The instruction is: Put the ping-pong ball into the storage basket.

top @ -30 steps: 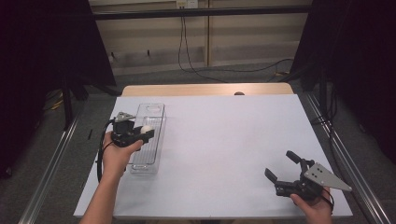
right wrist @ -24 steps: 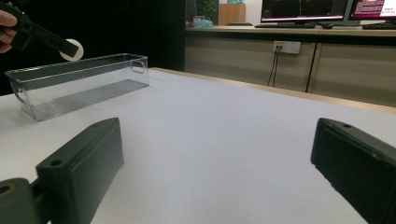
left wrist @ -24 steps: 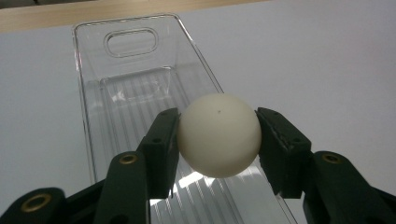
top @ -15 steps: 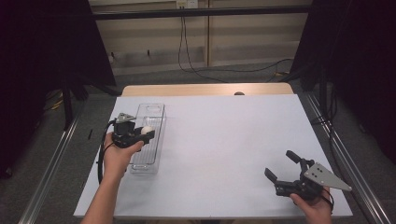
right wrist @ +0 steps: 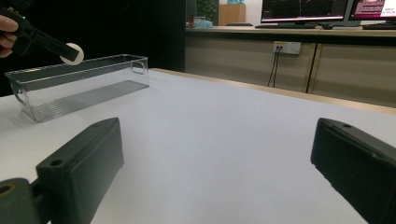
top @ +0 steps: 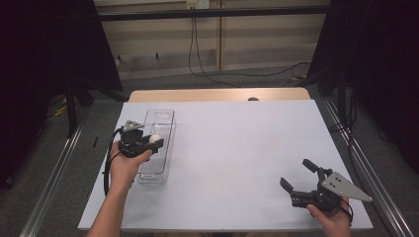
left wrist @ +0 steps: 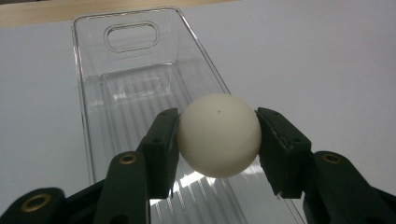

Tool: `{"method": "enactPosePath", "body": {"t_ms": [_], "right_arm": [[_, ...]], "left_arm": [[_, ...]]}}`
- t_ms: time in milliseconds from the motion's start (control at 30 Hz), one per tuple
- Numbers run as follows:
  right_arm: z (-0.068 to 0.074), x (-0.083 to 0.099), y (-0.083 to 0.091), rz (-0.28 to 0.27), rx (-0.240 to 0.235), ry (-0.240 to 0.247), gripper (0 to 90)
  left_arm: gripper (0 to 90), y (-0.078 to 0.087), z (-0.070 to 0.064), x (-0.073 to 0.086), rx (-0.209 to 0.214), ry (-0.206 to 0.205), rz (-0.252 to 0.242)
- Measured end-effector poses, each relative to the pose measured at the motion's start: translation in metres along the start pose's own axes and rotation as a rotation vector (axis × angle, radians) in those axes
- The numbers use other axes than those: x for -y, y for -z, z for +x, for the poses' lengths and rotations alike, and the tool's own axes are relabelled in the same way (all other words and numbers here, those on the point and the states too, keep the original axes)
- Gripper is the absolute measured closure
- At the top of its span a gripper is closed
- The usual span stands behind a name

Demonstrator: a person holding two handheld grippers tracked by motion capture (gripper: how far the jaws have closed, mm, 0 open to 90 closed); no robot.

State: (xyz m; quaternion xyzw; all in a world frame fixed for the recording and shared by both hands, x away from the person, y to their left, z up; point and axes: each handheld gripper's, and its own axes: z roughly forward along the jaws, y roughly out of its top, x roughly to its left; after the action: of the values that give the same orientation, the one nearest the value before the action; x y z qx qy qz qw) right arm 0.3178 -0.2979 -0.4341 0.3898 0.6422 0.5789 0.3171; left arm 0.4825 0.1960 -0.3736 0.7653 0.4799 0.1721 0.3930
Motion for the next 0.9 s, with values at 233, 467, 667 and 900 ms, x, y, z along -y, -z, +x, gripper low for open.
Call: {"method": "enactPosePath", "body": {"t_ms": [233,467,667,900], "right_arm": [[0.0003,0.0000,-0.0001,0.002,0.002,0.001,1.9],[-0.0002,-0.0001,0.0000,-0.002,0.000,0.002,2.0],[0.0004,-0.0002,0.0001,0.000,-0.003,0.002,1.9],[0.0000,-0.0001,0.0006,0.001,-0.002,0.002,1.9]], "left_arm": [[51.0,-0.0005,0.0000,0.0016,-0.005,0.009,-0.004],[51.0,-0.0009,0.0002,0.0022,-0.005,0.007,-0.002],[51.0,-0.0005,0.0010,0.0027,-0.004,0.001,0.000],[51.0,-0.0012,0.0036,0.0066,-0.002,0.003,0.006]]}}
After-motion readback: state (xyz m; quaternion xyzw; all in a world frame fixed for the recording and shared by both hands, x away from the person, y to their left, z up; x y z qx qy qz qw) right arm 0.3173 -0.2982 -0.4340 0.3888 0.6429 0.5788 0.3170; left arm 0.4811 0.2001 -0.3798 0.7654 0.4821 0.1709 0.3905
